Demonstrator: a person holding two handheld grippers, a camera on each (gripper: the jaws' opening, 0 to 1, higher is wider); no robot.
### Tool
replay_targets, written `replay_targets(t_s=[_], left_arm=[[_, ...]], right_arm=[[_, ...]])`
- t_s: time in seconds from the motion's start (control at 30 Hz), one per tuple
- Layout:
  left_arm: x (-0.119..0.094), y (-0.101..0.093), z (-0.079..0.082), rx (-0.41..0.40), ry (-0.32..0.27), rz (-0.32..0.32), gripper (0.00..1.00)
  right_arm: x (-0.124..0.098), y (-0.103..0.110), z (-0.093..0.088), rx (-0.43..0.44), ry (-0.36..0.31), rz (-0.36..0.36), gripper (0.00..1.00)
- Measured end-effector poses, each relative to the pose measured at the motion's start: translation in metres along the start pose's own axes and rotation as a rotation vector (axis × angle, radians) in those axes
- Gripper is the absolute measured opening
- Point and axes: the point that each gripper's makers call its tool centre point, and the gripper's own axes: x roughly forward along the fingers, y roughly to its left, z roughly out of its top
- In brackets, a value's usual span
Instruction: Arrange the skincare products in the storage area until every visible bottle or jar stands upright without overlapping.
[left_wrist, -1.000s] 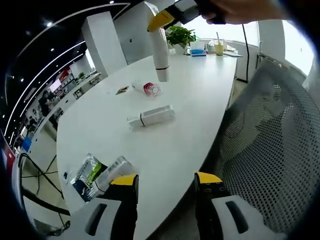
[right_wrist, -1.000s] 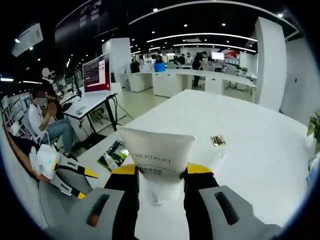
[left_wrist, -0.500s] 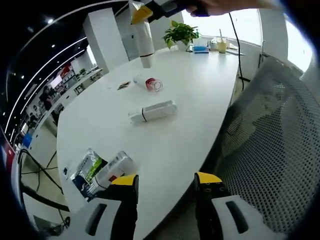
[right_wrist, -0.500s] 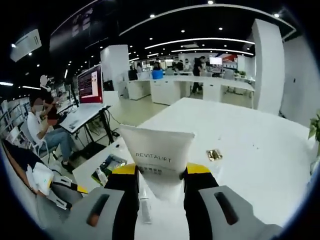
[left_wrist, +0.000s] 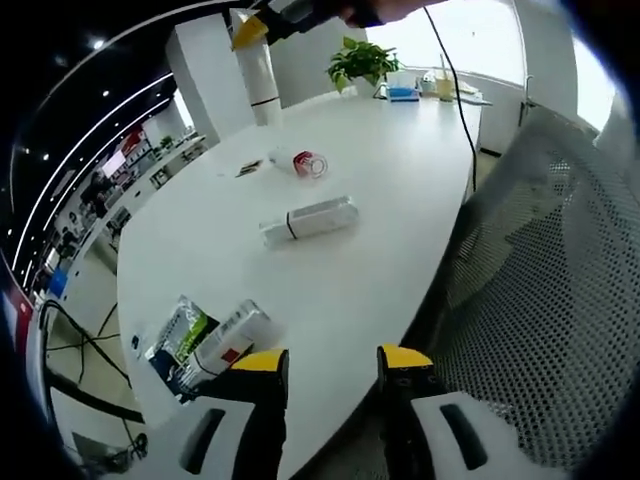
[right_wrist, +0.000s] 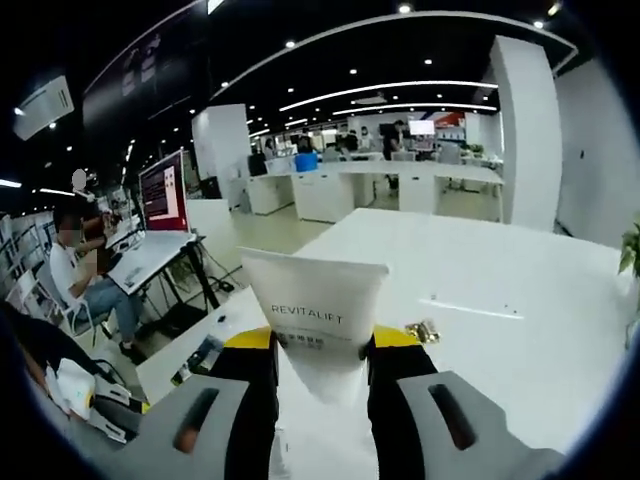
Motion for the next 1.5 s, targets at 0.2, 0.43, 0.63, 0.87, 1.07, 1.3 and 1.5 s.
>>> replay_targets(t_s=[0.2, 0.43, 0.63, 0.87, 1.07, 1.3, 1.5], left_arm=[[0.002, -0.001, -0.003, 0.006, 0.018, -0.002, 0.34], [0.003, -0.003, -0.008, 0.024, 0.030, -0.007, 0.30], [0.006, -0.005, -0.013, 0.022, 0.046, -0.011, 0.29], [0.009, -0.009, -0.019, 0.031, 0.068, -0.027, 0.28], [0.014, -0.014, -0.027, 0.029, 0.095, -0.038, 0.27], [0.015, -0.016, -0.026, 0.030, 0.087, -0.042, 0.27], [0.017, -0.018, -0.030, 0.034, 0.093, -0.047, 0.26]], right_arm=[[0.009, 0.001, 0.001, 0.007, -0.007, -0.001, 0.31], [0.018, -0.002, -0.003, -0.014, 0.010, -0.002, 0.31], [0.024, -0.011, -0.003, -0.019, 0.014, -0.010, 0.31], [0.034, -0.019, -0.002, -0.010, 0.013, -0.021, 0.31], [0.043, -0.022, -0.004, 0.002, 0.014, -0.026, 0.31], [0.048, -0.030, -0.011, -0.016, 0.031, -0.040, 0.31], [0.053, -0.041, -0.015, 0.000, 0.032, -0.067, 0.31]])
